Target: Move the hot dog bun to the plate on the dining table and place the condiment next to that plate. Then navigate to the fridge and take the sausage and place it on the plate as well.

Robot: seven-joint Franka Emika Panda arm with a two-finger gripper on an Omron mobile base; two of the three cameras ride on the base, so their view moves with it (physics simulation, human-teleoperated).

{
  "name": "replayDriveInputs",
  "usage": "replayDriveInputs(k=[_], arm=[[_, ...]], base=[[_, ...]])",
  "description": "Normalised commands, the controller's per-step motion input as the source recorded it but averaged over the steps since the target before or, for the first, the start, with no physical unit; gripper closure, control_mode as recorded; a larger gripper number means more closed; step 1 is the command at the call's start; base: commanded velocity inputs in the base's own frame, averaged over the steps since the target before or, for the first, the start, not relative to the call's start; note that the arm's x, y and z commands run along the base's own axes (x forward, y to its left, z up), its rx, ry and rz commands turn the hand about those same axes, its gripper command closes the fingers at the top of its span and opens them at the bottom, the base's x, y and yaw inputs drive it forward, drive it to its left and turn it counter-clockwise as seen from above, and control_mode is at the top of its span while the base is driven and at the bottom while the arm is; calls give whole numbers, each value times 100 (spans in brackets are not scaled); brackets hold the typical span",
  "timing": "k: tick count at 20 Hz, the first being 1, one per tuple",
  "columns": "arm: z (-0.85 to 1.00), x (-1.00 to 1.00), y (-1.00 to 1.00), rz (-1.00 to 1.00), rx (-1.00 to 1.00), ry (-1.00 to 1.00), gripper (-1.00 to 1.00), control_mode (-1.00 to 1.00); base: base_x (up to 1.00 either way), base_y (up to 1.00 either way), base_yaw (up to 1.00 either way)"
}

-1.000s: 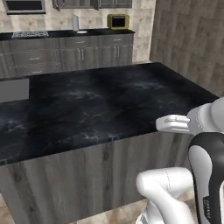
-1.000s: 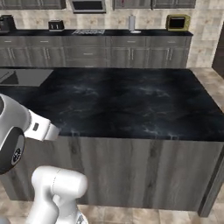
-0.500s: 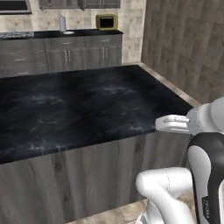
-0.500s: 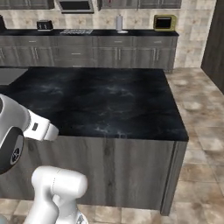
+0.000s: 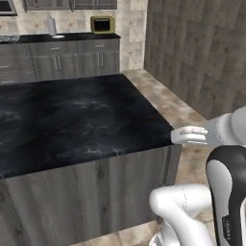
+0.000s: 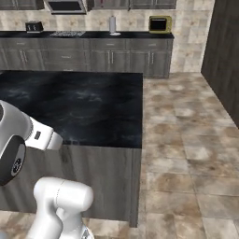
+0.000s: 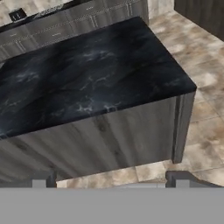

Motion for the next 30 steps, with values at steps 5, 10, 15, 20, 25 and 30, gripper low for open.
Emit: replayDriveInputs(k=[5, 10, 15, 20, 25, 30], arm=[[0, 0, 0, 0, 0, 0, -100, 100], [0, 0, 0, 0, 0, 0, -100, 100], [0, 0, 0, 0, 0, 0, -100, 100], [0, 0, 0, 0, 0, 0, -100, 100], [0, 0, 0, 0, 0, 0, -100, 100], [0, 0, 0, 0, 0, 0, -100, 100]], base=[[19, -100, 2], [29, -100, 1], [60, -100, 4], [98, -99, 13], [100, -83, 21], [100, -85, 25]])
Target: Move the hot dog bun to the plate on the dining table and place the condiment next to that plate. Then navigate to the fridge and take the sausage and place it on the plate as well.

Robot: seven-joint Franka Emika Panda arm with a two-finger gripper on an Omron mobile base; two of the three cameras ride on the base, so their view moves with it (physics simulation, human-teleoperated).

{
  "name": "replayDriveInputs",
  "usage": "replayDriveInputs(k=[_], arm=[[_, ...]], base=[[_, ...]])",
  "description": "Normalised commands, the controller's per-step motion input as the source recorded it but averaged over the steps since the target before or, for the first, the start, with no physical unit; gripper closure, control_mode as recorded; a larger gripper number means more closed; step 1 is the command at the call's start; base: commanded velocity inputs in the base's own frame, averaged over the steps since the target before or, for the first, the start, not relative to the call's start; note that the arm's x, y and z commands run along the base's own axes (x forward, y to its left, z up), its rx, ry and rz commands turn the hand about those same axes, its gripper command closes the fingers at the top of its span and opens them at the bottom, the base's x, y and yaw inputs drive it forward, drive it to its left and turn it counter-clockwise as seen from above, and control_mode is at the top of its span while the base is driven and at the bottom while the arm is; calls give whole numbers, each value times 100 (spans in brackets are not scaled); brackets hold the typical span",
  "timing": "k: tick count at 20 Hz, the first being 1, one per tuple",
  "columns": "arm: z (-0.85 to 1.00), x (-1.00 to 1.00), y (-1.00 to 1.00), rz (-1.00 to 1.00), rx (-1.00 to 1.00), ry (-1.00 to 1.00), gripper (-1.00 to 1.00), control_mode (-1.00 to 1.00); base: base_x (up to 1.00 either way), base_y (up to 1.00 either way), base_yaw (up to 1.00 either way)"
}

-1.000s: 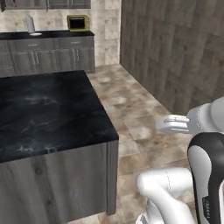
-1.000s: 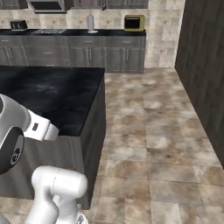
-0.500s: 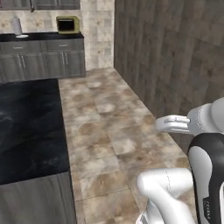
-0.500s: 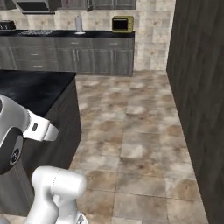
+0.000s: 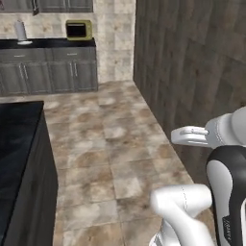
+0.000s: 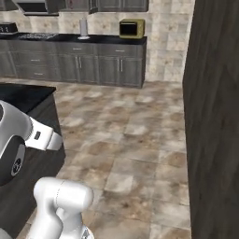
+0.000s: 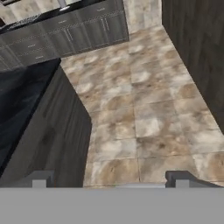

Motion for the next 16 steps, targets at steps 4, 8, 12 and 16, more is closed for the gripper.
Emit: replayDriveInputs(k=[4, 8, 12, 16], arm=[[0, 0, 0, 0, 0, 0, -100, 100], [0, 0, 0, 0, 0, 0, -100, 100], [0, 0, 0, 0, 0, 0, -100, 100], [0, 0, 0, 0, 0, 0, -100, 100]], base=[[100, -70, 24], [100, -60, 24], [100, -41, 18], [100, -19, 10]])
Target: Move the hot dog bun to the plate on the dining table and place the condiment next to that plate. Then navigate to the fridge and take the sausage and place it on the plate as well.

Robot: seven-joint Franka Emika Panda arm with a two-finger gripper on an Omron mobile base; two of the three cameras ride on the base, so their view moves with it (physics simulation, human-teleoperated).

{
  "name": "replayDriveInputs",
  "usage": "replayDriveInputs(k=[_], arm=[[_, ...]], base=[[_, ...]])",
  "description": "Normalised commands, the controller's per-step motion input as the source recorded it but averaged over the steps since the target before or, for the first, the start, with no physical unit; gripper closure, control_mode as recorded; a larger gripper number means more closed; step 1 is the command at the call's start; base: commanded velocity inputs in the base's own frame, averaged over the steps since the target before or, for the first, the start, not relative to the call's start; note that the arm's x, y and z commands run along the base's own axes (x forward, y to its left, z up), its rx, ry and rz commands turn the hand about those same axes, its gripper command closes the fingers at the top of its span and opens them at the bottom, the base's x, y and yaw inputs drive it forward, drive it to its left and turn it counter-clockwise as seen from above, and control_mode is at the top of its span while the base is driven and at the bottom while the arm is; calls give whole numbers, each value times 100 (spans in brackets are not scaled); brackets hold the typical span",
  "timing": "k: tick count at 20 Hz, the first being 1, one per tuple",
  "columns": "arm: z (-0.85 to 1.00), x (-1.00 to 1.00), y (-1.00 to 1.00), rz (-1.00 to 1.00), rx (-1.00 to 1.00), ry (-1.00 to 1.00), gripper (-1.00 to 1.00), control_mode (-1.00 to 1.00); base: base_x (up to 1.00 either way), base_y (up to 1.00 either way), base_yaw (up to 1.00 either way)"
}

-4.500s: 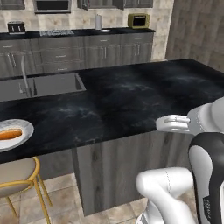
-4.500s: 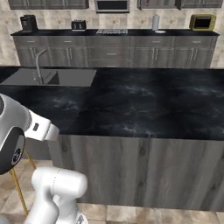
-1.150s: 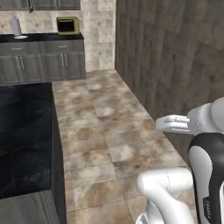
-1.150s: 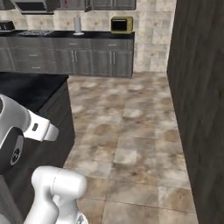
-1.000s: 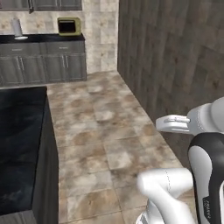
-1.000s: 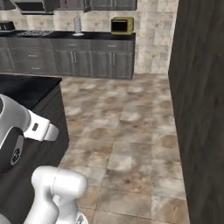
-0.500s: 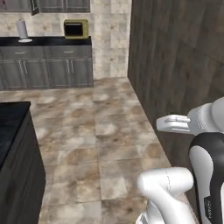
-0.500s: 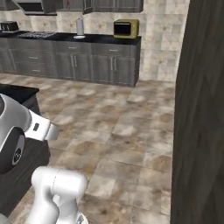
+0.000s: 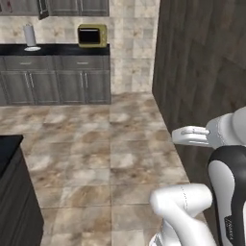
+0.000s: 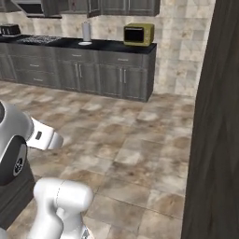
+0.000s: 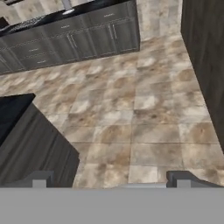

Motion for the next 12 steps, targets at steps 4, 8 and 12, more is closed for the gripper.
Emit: replayDriveInputs(k=[4, 8, 12], arm=[[0, 0, 0, 0, 0, 0, -100, 100], [0, 0, 0, 0, 0, 0, -100, 100], [0, 0, 0, 0, 0, 0, -100, 100]], base=[[100, -4, 3], [100, 0, 1], [100, -1, 6]])
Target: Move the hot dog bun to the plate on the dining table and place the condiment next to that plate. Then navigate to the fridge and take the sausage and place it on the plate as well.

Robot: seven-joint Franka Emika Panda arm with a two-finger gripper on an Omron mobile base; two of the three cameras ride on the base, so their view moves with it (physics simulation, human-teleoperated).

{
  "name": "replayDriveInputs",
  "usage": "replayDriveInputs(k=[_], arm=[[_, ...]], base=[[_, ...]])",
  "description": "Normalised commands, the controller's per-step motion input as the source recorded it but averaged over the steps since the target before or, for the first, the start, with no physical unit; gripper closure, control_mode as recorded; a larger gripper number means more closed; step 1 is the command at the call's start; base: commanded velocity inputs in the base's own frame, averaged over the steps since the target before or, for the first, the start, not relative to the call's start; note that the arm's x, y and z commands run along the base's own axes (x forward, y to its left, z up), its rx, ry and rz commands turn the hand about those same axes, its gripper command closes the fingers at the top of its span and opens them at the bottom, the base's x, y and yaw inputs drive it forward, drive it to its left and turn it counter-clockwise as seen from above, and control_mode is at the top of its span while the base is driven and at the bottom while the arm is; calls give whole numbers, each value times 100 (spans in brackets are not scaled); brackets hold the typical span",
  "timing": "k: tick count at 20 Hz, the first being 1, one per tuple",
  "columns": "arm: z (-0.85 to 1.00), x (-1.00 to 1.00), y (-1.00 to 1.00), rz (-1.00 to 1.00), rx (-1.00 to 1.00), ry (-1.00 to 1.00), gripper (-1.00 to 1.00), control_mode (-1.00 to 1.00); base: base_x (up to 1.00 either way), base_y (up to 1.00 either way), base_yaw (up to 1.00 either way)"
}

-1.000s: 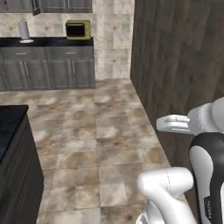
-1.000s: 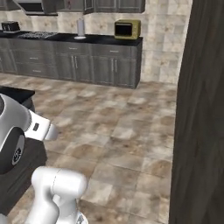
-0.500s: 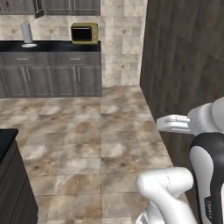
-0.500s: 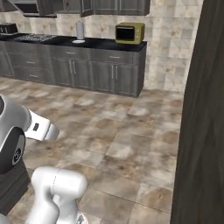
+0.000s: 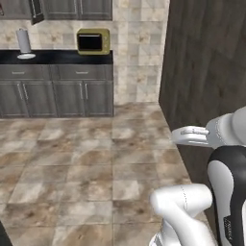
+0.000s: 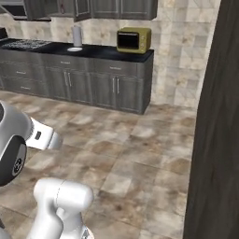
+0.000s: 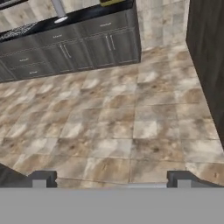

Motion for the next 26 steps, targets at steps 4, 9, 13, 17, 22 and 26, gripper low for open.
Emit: replayDriveInputs(k=[4, 9, 13, 17, 22, 26], arm=[[0, 0, 0, 0, 0, 0, -100, 100], [0, 0, 0, 0, 0, 0, -100, 100], [0, 0, 0, 0, 0, 0, -100, 100], [0, 0, 0, 0, 0, 0, -100, 100], [0, 0, 0, 0, 0, 0, -100, 100], [0, 0, 0, 0, 0, 0, -100, 100]], base=[[100, 0, 7], [100, 41, 1], [99, 57, 0], [96, 48, 1], [100, 49, 5], [100, 60, 8]])
